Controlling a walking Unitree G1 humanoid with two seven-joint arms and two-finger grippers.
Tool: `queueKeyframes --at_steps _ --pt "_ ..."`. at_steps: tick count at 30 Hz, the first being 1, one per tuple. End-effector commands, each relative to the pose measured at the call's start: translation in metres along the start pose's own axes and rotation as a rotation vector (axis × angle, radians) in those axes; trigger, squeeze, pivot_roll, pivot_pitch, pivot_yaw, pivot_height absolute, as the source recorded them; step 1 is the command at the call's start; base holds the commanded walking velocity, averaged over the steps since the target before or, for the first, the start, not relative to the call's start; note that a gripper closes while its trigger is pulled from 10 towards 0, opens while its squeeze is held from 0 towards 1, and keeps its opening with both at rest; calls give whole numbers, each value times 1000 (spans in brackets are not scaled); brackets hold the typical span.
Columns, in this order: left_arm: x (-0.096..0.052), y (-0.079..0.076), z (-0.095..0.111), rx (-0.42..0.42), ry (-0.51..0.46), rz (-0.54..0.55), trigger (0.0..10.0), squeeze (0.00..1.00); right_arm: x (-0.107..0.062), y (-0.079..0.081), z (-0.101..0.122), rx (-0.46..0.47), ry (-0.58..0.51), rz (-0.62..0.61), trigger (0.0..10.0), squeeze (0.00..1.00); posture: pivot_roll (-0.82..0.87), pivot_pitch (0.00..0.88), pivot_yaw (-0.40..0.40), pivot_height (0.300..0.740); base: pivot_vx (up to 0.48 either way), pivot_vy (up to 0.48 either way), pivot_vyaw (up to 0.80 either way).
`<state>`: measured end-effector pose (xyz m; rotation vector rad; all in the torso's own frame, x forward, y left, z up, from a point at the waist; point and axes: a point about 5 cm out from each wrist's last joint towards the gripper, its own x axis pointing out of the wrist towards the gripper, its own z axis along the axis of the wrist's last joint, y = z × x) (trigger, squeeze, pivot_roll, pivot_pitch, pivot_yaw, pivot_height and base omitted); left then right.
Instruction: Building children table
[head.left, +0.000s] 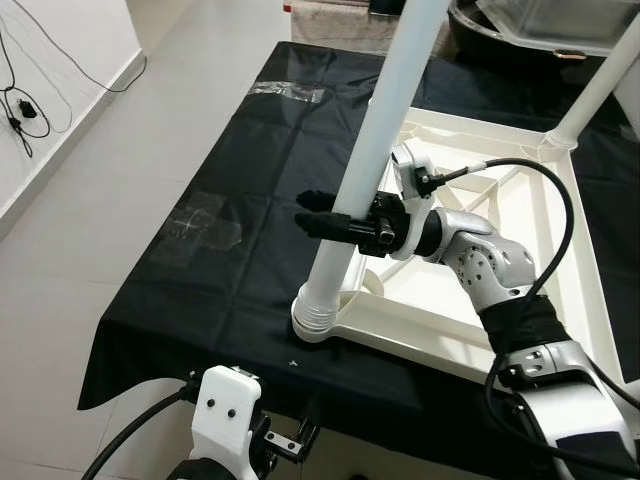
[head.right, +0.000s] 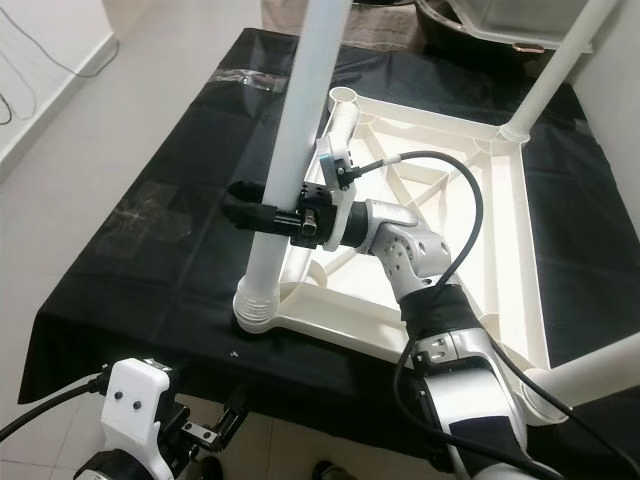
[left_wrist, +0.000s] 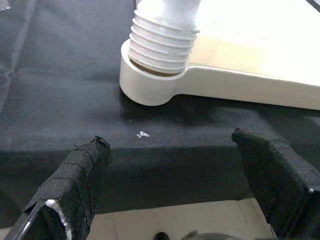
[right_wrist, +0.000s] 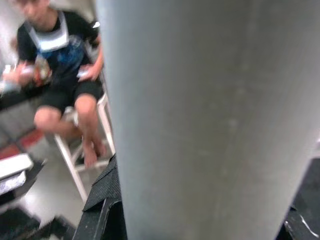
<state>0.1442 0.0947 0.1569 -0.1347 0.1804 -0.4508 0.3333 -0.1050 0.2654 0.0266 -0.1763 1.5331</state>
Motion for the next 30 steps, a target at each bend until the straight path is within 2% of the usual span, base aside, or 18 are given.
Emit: queueKeyframes --at_steps 1,10,12,24,26,27,30 --pt "-1 -1 -4 -5 26 -11 10000 0 -1 4 -6 -23 57 12 10000 0 155 244 -79 740 0 0 0" --pt "0 -2 -5 -4 32 -16 10000 0 4 12 -16 -68 117 48 10000 0 154 231 -78 740 0 0 0" --pt "0 -2 -5 -5 32 -17 10000 0 5 14 -26 -80 165 42 10000 0 155 227 -78 740 0 0 0" --pt "0 -2 -5 -5 32 -17 10000 0 9 18 -41 -70 240 63 10000 0 151 232 -83 740 0 0 0" --pt "0 -3 -5 -4 30 -16 10000 0 11 16 -47 -56 261 45 10000 0 152 236 -87 740 0 0 0" --pt "1 -3 -4 -2 28 -17 10000 0 14 5 -54 -27 266 -68 10000 0 149 239 -87 740 0 0 0" --pt "1 -3 -4 -2 27 -17 10000 0 15 2 -55 -17 261 -115 10000 0 149 239 -87 740 0 0 0"
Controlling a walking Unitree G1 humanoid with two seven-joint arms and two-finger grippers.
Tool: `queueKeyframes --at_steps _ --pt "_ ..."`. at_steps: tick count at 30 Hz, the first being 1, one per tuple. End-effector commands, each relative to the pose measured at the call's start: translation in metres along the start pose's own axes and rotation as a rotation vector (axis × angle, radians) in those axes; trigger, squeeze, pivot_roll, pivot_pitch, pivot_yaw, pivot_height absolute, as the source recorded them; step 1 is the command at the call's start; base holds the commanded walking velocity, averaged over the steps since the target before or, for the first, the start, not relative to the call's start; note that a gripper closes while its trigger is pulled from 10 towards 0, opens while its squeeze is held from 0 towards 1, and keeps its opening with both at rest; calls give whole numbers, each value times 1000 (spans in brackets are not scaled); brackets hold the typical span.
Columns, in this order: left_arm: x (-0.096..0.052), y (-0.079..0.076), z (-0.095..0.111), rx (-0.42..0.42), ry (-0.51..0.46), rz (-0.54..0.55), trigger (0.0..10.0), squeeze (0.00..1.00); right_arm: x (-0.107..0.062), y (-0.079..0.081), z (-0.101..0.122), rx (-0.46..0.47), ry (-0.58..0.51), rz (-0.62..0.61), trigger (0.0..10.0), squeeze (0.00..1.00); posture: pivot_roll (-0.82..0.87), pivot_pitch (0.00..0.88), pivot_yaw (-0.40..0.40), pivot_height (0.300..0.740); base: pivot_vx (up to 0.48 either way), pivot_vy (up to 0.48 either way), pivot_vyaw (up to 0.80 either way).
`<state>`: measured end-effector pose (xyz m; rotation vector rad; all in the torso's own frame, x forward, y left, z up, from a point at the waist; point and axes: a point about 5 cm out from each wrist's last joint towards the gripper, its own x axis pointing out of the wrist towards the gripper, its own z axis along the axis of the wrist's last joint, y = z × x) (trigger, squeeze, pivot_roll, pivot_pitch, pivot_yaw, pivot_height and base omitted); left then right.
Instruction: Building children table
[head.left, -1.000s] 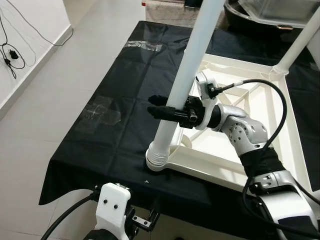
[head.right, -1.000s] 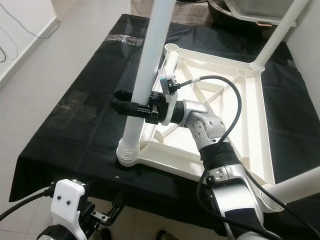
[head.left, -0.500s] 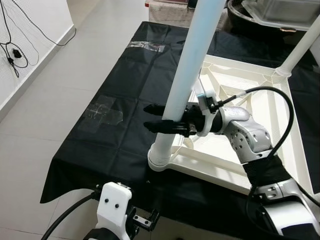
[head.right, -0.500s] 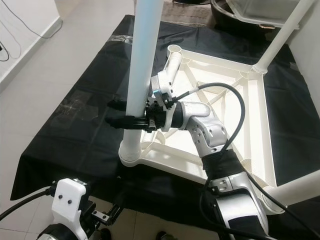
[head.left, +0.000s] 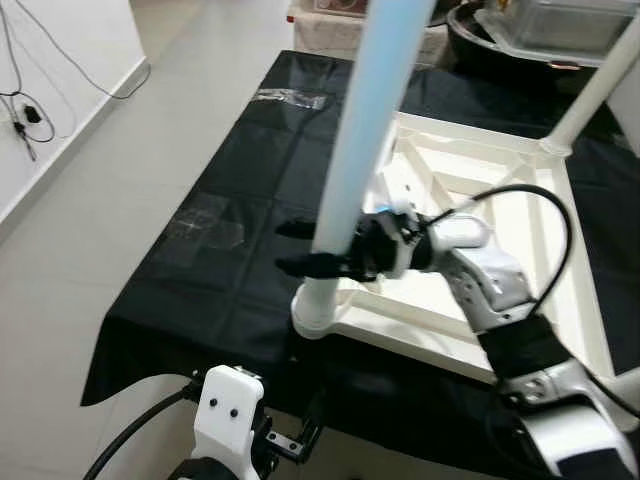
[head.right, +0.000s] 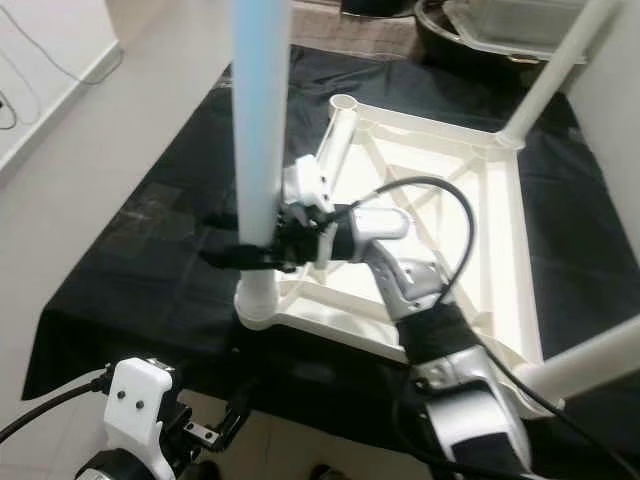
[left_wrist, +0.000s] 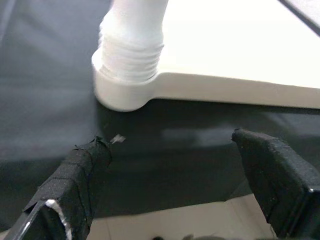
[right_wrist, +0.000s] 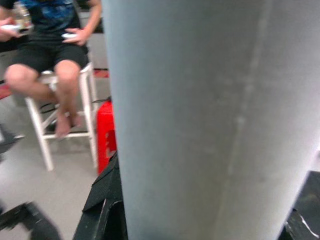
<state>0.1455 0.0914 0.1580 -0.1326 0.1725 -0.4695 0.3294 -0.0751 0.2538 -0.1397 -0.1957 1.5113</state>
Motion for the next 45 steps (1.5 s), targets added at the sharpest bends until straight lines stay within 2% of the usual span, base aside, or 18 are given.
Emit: queueKeyframes --at_steps 1,9,15,16,17,19,21,22,23,27,29,31,36,37,39,42,43,45 --pt "-1 -1 -5 -8 32 1 10000 0 -9 -2 -41 114 174 -118 10000 0 149 239 -87 740 0 0 0" --pt "0 -1 -5 -7 29 2 10000 0 -10 -9 -45 148 168 -270 10000 0 144 242 -88 740 0 0 0" --pt "1 0 -4 -5 26 4 10000 0 -10 -7 -46 144 152 -334 10000 0 144 242 -88 740 0 0 0" --pt "2 2 -3 -2 20 10 10000 0 -10 -8 -44 150 137 -413 10000 0 138 241 -84 740 0 0 0" --pt "2 2 -3 -2 20 10 10000 0 -10 -8 -44 150 137 -413 10000 0 138 241 -84 740 0 0 0" --pt "4 6 -1 10 4 28 10000 0 -12 -12 -43 147 106 -575 10000 0 139 240 -85 740 0 0 0" --pt "4 6 -1 10 4 28 10000 0 -12 -12 -43 147 106 -575 10000 0 139 240 -85 740 0 0 0" --pt "5 9 1 16 -5 43 10000 0 -15 -12 -44 136 107 -658 10000 0 136 240 -81 740 0 0 0" --pt "5 9 1 16 -5 43 10000 0 -15 -12 -44 136 107 -658 10000 0 136 240 -81 740 0 0 0" --pt "12 19 4 44 -29 69 10000 0 -29 -20 -53 146 166 -1084 10000 0 129 233 -77 740 0 0 0" --pt "13 20 5 49 -32 70 10000 0 -32 -23 -53 149 171 -1164 10000 0 129 233 -77 740 0 0 0" --pt "14 22 5 54 -31 73 10000 0 -37 -26 -53 125 196 -1314 10000 0 134 230 -77 740 0 0 0" --pt "14 23 5 58 -33 80 10000 0 -37 -27 -53 79 228 -1393 10000 0 135 230 -78 740 0 0 0" --pt "13 24 6 64 -34 84 10000 0 -37 -29 -54 80 251 -1473 10000 0 138 230 -77 740 0 0 0" --pt "13 24 6 64 -34 84 10000 0 -37 -29 -54 80 251 -1473 10000 0 138 230 -77 740 0 0 0" --pt "15 27 7 74 -39 90 10000 0 -37 -29 -58 107 278 -1706 10000 0 140 223 -80 740 0 0 0" --pt "15 27 7 74 -39 90 10000 0 -37 -29 -58 107 278 -1706 10000 0 140 223 -80 740 0 0 0" --pt "16 27 7 75 -42 89 10000 0 -35 -26 -64 208 257 -1826 10000 0 140 220 -79 740 0 0 0"
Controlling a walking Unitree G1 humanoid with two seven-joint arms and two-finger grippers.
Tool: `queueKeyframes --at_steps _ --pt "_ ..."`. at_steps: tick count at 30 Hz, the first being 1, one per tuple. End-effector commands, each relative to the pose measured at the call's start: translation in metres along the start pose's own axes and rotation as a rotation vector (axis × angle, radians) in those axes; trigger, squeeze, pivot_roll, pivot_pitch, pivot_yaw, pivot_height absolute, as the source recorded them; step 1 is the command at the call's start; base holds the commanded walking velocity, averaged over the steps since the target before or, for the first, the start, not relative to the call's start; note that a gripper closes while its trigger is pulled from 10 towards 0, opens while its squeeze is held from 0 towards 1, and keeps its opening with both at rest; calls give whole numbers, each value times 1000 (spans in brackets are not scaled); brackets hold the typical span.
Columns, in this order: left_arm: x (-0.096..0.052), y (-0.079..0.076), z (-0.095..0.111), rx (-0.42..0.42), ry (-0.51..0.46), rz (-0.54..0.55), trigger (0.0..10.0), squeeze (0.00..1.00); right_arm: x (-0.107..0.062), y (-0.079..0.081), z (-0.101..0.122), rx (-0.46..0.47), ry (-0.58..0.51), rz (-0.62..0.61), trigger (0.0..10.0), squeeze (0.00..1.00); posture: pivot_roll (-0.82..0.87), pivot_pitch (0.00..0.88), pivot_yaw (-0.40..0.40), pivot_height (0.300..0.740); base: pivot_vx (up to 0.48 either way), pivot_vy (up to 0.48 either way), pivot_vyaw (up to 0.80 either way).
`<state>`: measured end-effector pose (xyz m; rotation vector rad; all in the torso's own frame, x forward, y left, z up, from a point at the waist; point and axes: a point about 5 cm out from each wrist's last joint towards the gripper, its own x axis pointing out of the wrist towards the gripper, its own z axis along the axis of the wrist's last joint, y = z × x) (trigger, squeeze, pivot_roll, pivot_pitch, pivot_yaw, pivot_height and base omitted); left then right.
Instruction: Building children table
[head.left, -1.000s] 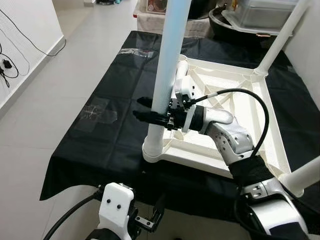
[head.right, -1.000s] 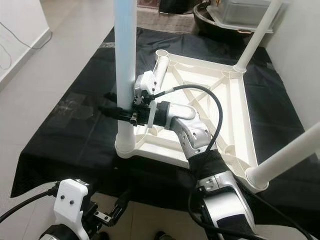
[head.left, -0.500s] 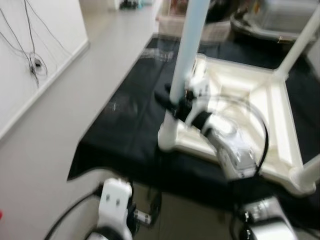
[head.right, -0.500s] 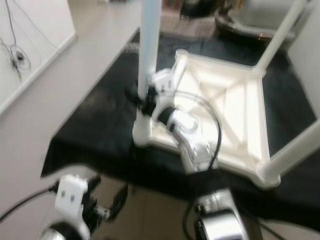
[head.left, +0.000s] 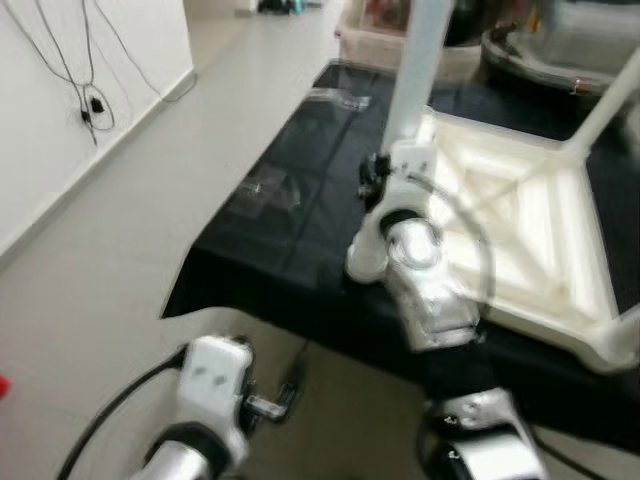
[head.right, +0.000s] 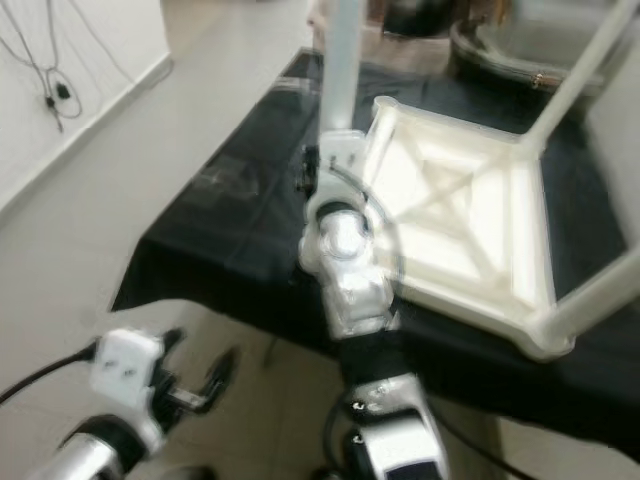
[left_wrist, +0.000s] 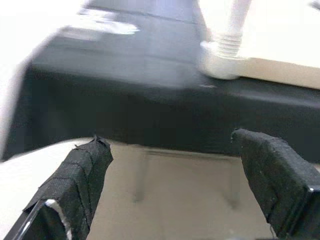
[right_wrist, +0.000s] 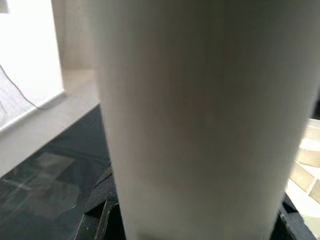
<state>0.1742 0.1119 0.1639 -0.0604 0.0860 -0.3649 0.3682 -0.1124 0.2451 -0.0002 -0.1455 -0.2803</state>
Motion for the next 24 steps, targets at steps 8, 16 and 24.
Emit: queueKeyframes --at_steps 8,16,24 --pt "0 -6 -8 -1 38 -31 10000 0 -8 -1 -57 99 301 -293 10000 0 148 210 -77 740 0 0 0" --pt "0 -7 -8 10 41 -45 10000 0 -3 -3 -52 204 305 -509 10000 0 157 201 -76 740 0 0 0" --pt "2 -6 -10 21 42 -51 10000 0 -5 14 -38 242 240 -488 10000 0 163 192 -74 740 0 0 0"
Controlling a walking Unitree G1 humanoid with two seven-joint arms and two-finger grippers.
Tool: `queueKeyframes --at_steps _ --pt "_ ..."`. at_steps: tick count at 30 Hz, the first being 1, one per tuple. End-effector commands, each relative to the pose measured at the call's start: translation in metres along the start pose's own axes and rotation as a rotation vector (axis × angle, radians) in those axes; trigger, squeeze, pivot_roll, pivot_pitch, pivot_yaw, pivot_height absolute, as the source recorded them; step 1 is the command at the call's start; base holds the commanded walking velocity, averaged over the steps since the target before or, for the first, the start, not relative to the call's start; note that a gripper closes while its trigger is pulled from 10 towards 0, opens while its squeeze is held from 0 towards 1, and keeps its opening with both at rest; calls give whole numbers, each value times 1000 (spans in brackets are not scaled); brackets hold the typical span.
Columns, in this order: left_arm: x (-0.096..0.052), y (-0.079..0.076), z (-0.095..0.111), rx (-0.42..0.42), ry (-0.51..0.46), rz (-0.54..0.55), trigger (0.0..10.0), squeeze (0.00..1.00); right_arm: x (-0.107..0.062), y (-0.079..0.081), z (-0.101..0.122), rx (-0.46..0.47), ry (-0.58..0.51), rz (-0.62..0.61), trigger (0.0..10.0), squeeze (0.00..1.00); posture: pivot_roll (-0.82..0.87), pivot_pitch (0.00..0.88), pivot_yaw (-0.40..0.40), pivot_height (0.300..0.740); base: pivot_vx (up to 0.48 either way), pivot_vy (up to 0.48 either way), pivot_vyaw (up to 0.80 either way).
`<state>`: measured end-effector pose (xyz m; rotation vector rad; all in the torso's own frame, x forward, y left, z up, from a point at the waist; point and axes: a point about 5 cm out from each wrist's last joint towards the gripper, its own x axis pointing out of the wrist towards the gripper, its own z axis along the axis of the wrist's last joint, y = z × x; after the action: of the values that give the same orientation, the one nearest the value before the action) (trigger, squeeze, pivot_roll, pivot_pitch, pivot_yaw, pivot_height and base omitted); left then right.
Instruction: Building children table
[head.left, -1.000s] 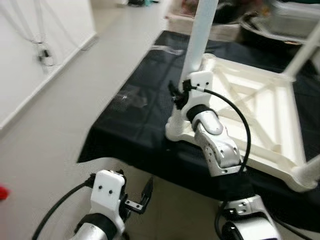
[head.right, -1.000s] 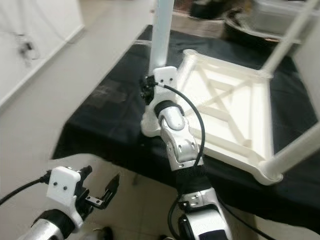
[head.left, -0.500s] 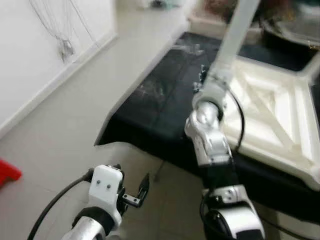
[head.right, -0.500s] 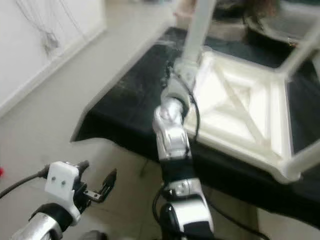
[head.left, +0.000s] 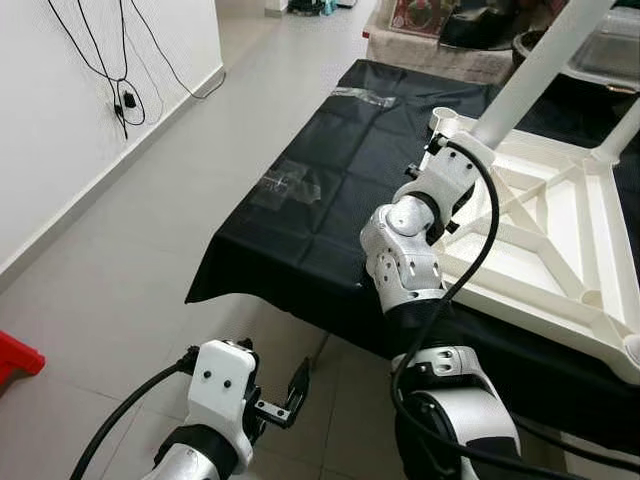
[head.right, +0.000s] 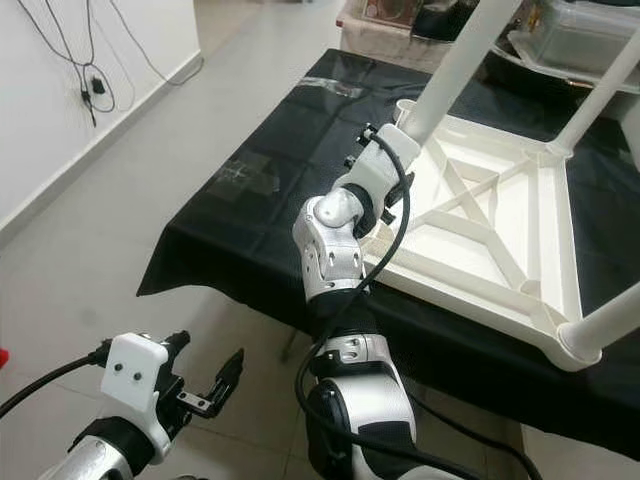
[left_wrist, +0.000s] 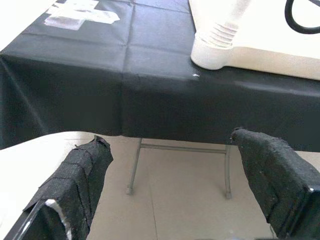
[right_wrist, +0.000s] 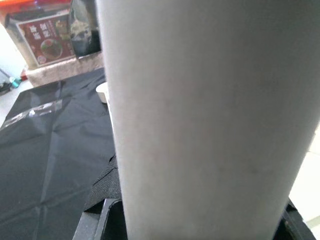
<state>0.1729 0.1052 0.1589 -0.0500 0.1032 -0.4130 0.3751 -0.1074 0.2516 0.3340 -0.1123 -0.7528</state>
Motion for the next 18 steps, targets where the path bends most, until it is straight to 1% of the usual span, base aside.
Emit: queueKeyframes --at_steps 1,2,3,4,5,6,7,8,9,10,11,12,14,15,16,17,18 --pt "1 0 -5 11 22 -4 10000 0 -7 -10 -44 -83 150 -17 10000 0 163 192 -74 740 0 0 0" --pt "1 0 -5 12 23 -4 10000 0 -9 -4 -40 -53 145 32 10000 0 163 192 -74 740 0 0 0" --pt "2 1 -6 9 24 -3 10000 0 -10 7 -25 -26 77 133 10000 0 158 186 -74 740 0 0 0" --pt "2 1 -6 9 24 -3 10000 0 -10 7 -25 -26 77 133 10000 0 158 186 -74 740 0 0 0" --pt "3 1 -6 -1 25 -3 10000 0 -10 15 -10 -2 18 195 10000 0 154 180 -75 740 0 0 0" --pt "3 1 -6 -1 25 -3 10000 0 -10 15 -10 -2 18 195 10000 0 154 180 -75 740 0 0 0" --pt "4 1 -7 -9 25 -3 10000 0 -10 19 -1 7 -25 226 10000 0 154 178 -75 740 0 0 0" --pt "4 1 -7 -9 25 -3 10000 0 -10 19 -1 7 -25 226 10000 0 154 178 -75 740 0 0 0" --pt "5 2 -7 -16 27 -2 10000 0 -10 24 9 27 -60 289 10000 0 149 169 -76 740 0 0 0" --pt "8 2 -7 -24 24 -1 10000 0 -10 27 21 45 -111 324 10000 0 144 164 -76 740 0 0 0" --pt "8 2 -7 -24 24 -1 10000 0 -10 27 21 45 -111 324 10000 0 144 164 -76 740 0 0 0" --pt "10 2 -7 -29 22 0 10000 749 -13 31 34 87 -153 428 10000 0 140 157 -77 740 0 0 0" --pt "10 2 -7 -29 22 0 10000 749 -13 31 34 87 -153 428 10000 0 140 157 -77 740 0 0 0" --pt "12 2 -6 -39 11 -2 10000 1000 -21 36 46 171 -158 591 10000 0 138 152 -78 740 0 0 0" --pt "15 1 -4 -37 -2 -8 10000 1000 -28 37 54 238 -157 729 10000 0 136 145 -77 740 0 0 0" --pt "15 1 -4 -37 -2 -8 10000 1000 -28 37 54 238 -157 729 10000 0 136 145 -77 740 0 0 0" --pt "19 2 0 -24 -26 -13 10000 1000 -40 36 57 314 -116 915 10000 0 135 142 -78 740 0 0 0"
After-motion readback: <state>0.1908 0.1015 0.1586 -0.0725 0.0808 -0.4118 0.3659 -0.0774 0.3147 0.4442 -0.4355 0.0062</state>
